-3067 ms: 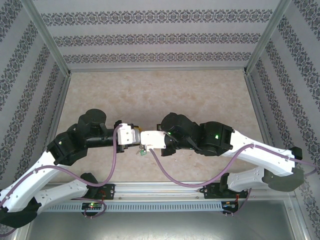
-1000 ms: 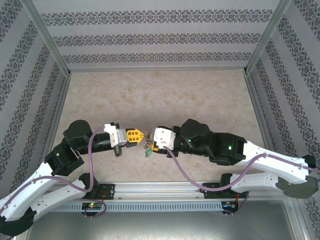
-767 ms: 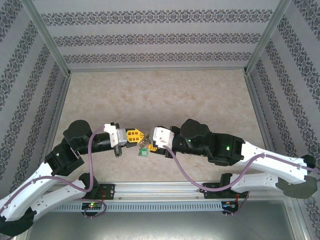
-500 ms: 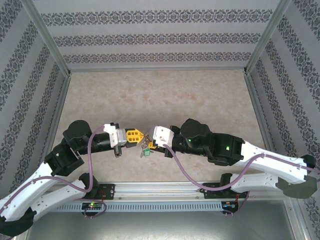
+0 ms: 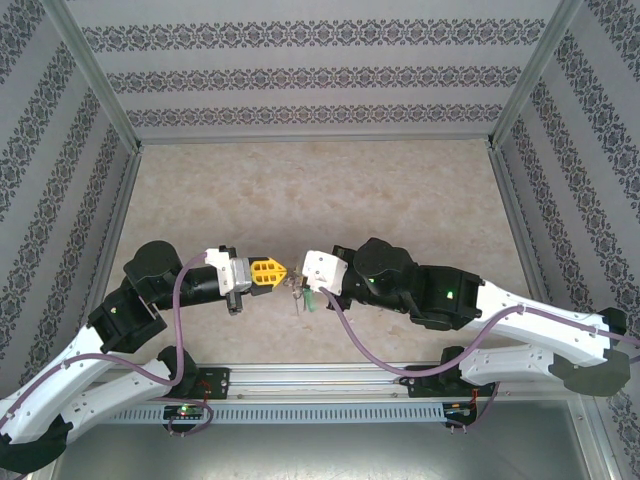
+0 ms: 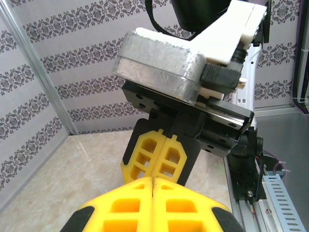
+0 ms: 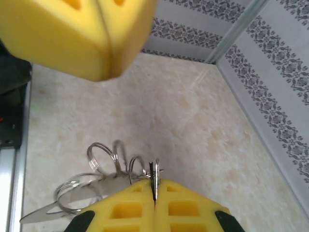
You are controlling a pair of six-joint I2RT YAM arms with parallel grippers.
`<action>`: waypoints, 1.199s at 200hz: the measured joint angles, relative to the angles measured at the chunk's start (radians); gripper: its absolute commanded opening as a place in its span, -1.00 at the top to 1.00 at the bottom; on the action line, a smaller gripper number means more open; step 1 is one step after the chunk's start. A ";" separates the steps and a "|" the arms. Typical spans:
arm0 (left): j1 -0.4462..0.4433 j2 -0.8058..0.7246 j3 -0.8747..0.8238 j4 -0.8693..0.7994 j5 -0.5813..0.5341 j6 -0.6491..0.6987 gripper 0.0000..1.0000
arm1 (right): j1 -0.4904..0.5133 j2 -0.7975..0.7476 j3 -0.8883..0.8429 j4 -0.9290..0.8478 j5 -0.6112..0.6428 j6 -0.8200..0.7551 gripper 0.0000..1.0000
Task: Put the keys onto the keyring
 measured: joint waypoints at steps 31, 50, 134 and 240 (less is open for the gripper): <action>0.000 -0.002 -0.005 -0.001 -0.004 0.001 1.00 | 0.006 0.000 0.015 -0.002 0.036 -0.034 1.00; 0.000 -0.002 -0.014 -0.003 -0.018 0.004 1.00 | 0.006 0.016 0.044 -0.016 0.053 -0.054 1.00; 0.000 -0.084 -0.235 0.002 -0.262 -0.046 0.44 | -0.096 0.221 0.278 -0.199 0.067 -0.076 1.00; 0.000 -0.201 -0.307 -0.013 -0.642 -0.226 0.25 | -0.301 0.583 0.411 -0.259 -0.100 0.074 1.00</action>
